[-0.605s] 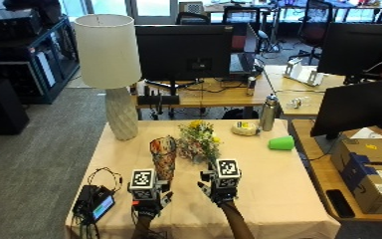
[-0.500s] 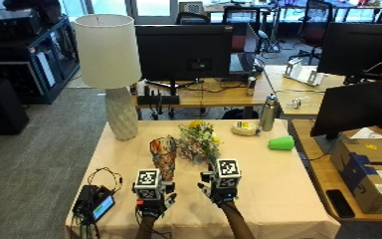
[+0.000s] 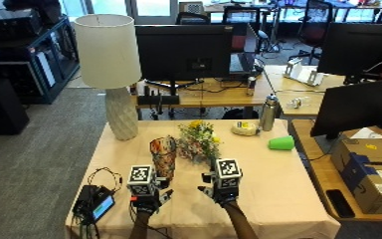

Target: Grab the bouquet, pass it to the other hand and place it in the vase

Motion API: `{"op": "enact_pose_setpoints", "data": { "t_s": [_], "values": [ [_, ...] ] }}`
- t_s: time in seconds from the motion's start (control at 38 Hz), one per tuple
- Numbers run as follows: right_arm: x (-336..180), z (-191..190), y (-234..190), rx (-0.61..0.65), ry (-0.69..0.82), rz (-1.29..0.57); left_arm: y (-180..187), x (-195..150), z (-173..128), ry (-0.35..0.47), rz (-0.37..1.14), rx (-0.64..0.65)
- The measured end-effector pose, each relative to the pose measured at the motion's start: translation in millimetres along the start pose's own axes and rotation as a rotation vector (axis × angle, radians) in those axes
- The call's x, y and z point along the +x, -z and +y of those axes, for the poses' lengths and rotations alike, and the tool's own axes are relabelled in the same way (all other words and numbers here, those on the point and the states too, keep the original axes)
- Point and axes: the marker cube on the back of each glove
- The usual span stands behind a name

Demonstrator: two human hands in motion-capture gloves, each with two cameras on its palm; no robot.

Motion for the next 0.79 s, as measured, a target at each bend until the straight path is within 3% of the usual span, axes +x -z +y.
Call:
{"op": "enact_pose_setpoints", "data": {
  "t_s": [0.08, 0.32, 0.45, 0.68, 0.79],
  "values": [
    [29, -17, -12, -0.006, -0.065, -0.005, -4, 5, 12, -0.005, 0.044, -0.108],
    [102, -62, -78, -0.137, -0.262, -0.065, -3, 1, 16, 0.003, 0.078, -0.101],
    [98, -56, -63, -0.072, -0.284, -0.181, -10, -4, 18, 0.006, 0.087, -0.115],
    [75, -55, -98, -0.303, -0.200, -0.406, -19, -7, 19, 0.007, 0.101, -0.143],
    [75, -63, -113, -0.258, -0.321, -0.426, -28, -9, 16, 0.004, 0.102, -0.155]
  ]
}}
